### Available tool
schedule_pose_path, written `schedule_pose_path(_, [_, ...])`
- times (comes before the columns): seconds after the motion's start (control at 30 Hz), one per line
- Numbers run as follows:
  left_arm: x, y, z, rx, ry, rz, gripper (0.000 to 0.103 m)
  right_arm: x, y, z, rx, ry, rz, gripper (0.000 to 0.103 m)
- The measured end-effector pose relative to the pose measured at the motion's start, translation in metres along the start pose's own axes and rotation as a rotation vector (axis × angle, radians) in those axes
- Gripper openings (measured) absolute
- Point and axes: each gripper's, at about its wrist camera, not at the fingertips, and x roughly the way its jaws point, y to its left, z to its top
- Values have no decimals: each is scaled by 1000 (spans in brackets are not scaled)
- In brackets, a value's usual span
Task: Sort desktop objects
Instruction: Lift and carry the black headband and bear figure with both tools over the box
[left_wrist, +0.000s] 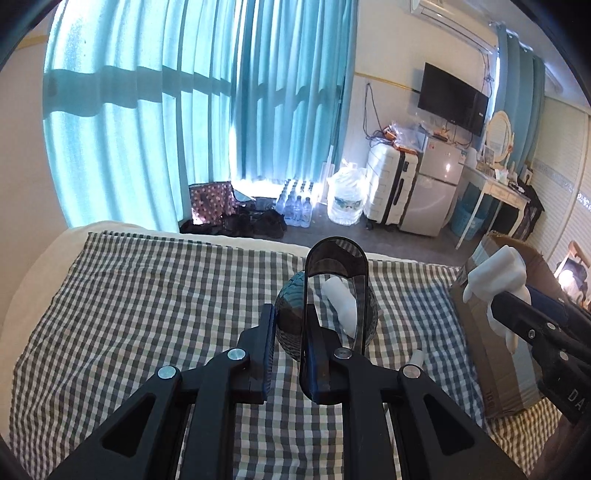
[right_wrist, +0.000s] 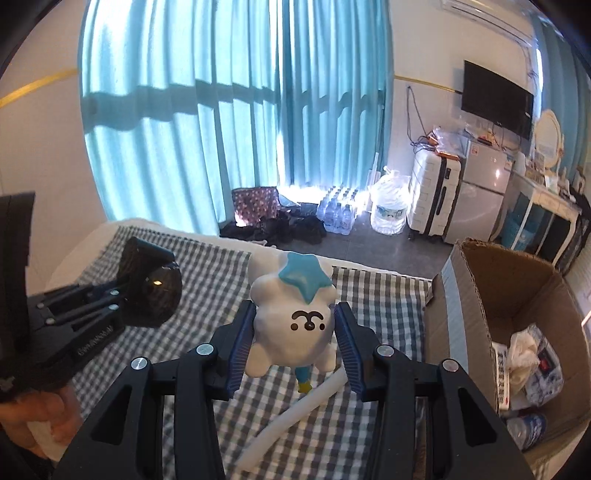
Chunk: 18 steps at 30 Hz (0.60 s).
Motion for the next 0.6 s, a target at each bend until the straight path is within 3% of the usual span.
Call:
schedule_pose_path(0.33, [-39,-21,-3,45,-30,43,15,-36,-25,1,98,-62,23,44])
schedule_pose_path(0.6, [-62,-58,10,68,-76,37,15,-63,-47,5,114,-84,-8,44])
